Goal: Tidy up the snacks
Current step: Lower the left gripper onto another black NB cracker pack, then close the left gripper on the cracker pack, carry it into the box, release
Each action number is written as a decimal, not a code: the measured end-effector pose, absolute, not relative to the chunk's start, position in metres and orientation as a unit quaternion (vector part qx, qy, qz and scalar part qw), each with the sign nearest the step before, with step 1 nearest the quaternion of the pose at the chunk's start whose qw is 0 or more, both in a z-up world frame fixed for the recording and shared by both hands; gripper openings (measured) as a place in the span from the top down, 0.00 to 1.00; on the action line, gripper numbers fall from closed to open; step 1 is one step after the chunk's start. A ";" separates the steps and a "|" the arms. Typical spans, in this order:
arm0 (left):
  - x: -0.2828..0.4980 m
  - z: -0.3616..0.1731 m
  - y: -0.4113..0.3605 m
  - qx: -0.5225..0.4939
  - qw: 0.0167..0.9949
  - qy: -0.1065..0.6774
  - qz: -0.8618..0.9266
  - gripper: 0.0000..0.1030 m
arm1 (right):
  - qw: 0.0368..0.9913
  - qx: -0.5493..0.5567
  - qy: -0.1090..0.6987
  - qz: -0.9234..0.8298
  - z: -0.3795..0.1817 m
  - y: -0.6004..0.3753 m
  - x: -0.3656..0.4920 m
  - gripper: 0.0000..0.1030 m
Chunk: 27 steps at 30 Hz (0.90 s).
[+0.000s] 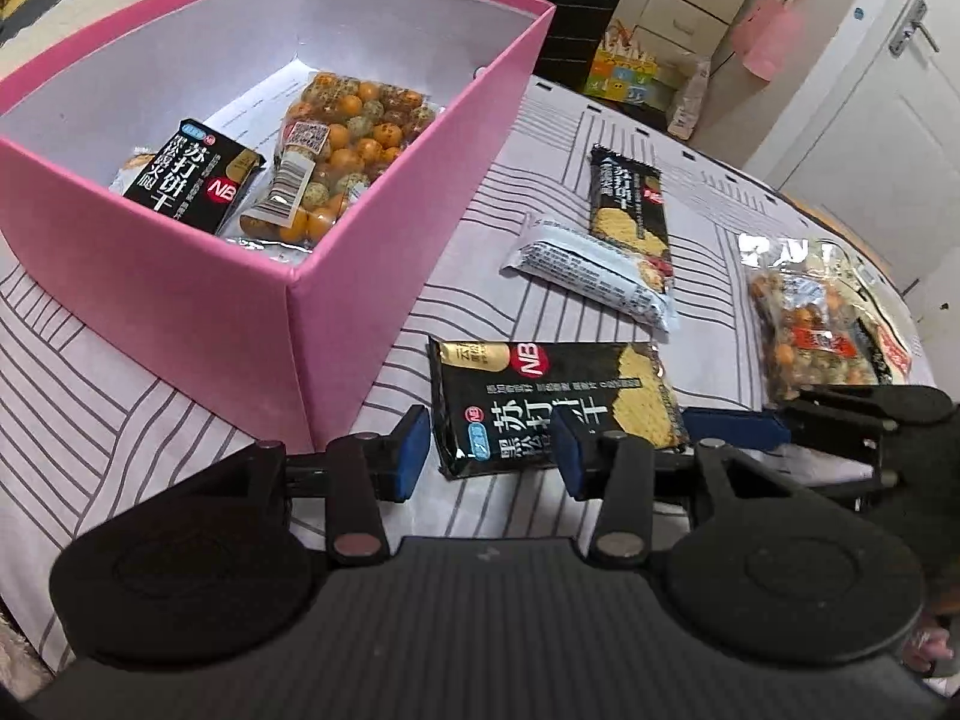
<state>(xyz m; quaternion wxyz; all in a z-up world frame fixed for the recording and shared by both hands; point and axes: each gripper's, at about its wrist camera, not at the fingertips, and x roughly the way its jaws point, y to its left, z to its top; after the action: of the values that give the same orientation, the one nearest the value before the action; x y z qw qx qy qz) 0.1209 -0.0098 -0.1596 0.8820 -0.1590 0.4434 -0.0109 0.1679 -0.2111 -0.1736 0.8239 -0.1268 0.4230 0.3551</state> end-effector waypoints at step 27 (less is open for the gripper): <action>0.108 -0.111 -0.015 -0.119 0.837 0.509 -0.161 0.57 | 0.875 -0.096 0.415 0.230 -0.129 -0.185 0.099 0.12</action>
<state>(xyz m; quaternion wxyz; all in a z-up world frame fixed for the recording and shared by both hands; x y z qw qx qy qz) 0.1076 -0.0150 -0.1107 0.8370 -0.1186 0.5092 -0.1613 0.0989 -0.1849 -0.1287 0.8750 -0.0958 0.4149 0.2303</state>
